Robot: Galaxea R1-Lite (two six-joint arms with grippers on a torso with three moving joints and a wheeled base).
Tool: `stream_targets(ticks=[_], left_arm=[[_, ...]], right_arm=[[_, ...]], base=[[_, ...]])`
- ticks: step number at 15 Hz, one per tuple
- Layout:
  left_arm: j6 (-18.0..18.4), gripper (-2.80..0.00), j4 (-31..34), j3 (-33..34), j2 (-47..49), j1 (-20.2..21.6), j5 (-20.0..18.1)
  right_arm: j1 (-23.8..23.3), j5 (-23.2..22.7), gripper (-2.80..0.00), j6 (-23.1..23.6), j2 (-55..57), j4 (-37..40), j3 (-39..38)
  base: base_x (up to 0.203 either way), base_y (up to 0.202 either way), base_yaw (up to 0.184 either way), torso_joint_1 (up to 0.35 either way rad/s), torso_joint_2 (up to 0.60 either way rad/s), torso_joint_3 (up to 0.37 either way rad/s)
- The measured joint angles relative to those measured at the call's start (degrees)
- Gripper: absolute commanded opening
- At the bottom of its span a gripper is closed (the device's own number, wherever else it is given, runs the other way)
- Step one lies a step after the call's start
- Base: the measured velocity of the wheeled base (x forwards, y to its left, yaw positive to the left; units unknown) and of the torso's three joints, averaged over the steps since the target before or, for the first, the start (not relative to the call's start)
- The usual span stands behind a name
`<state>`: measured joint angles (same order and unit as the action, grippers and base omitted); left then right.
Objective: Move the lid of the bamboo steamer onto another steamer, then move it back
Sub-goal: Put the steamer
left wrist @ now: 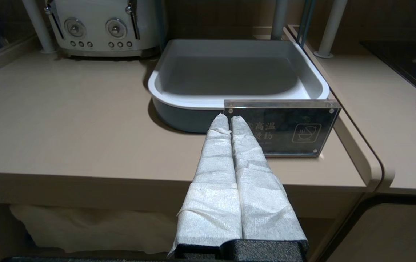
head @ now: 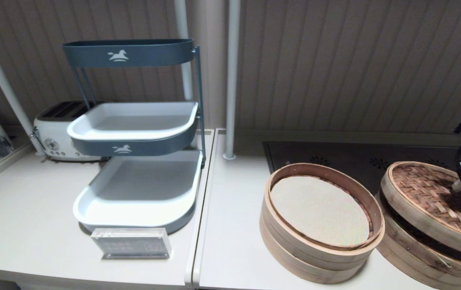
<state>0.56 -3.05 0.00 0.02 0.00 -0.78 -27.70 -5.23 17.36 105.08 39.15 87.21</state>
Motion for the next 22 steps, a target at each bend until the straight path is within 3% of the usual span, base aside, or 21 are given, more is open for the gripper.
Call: stream_targets(ticks=[22], left_arm=[[-0.02,-2.8,0.0,0.0,0.0,0.0,-0.04]], right_arm=[[-0.25,0.33,-2.8,0.39,1.59,-1.31,-2.62]], base=[[0.0,0.0,0.0,0.0,0.0,0.0]])
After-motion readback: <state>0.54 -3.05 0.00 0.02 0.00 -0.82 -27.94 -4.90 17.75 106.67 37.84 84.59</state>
